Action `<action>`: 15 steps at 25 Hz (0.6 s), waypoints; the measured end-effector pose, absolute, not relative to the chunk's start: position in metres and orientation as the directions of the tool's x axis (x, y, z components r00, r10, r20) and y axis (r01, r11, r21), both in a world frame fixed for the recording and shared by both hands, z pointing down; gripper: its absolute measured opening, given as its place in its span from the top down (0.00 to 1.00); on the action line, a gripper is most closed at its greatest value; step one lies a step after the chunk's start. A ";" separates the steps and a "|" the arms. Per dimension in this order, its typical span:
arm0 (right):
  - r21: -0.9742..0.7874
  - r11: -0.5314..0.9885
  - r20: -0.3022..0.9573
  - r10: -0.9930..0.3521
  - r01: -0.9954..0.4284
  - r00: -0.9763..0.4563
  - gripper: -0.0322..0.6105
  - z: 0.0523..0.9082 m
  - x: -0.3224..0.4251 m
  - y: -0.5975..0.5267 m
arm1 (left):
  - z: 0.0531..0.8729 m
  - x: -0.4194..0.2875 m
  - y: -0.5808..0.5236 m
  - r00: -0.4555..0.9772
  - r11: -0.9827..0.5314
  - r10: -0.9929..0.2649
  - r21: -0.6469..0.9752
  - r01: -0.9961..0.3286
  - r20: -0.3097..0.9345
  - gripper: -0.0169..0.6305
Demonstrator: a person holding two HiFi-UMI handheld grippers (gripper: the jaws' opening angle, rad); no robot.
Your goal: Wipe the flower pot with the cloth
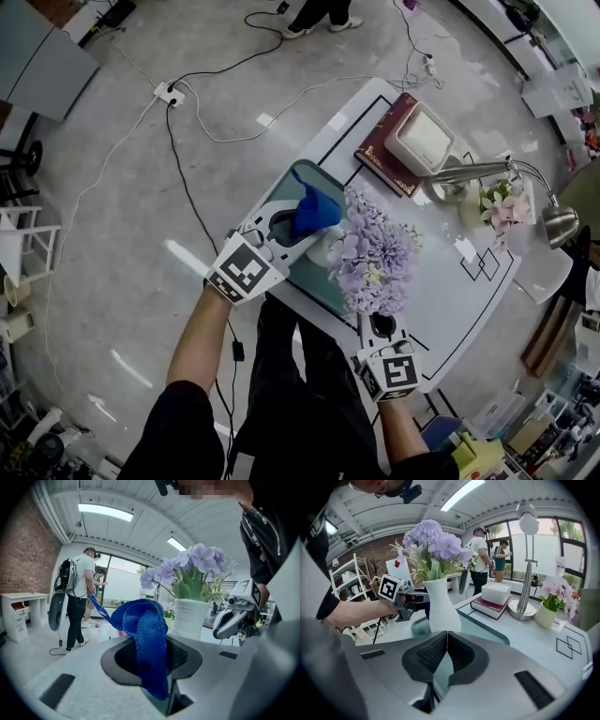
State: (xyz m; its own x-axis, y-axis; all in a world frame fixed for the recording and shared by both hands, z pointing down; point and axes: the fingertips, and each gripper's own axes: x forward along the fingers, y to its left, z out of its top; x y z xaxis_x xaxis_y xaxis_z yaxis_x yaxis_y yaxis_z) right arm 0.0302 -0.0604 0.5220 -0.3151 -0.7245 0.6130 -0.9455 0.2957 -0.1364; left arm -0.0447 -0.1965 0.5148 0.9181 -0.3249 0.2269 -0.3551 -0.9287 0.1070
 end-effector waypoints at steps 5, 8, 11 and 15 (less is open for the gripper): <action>-0.141 0.289 0.610 -0.728 -0.947 -0.313 0.94 0.521 0.030 -0.058 | 0.543 -0.041 -0.205 0.906 -0.920 -0.316 0.141 -0.365 0.280 0.79; -0.142 0.291 0.611 -0.727 -0.946 -0.315 0.94 0.521 0.031 -0.055 | 0.570 -0.045 -0.208 0.885 -0.903 -0.326 0.166 -0.395 0.332 0.79; -0.145 0.298 0.608 -0.725 -0.943 -0.323 0.94 0.522 0.029 -0.051 | 0.586 -0.052 -0.205 0.870 -0.884 -0.342 0.193 -0.426 0.354 0.79; -0.155 0.315 0.596 -0.727 -0.936 -0.343 0.94 0.519 0.025 -0.047 | 0.571 -0.074 -0.200 0.830 -0.828 -0.458 0.188 -0.529 0.318 0.79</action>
State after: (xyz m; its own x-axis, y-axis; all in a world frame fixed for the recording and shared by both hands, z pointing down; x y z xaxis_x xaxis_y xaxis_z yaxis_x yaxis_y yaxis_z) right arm 0.0254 -0.0471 0.5186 -0.3426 -0.7266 0.5956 -0.9365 0.3147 -0.1547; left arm -0.0744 -0.1997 0.5707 0.8299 -0.4584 0.3182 -0.5290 -0.8276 0.1876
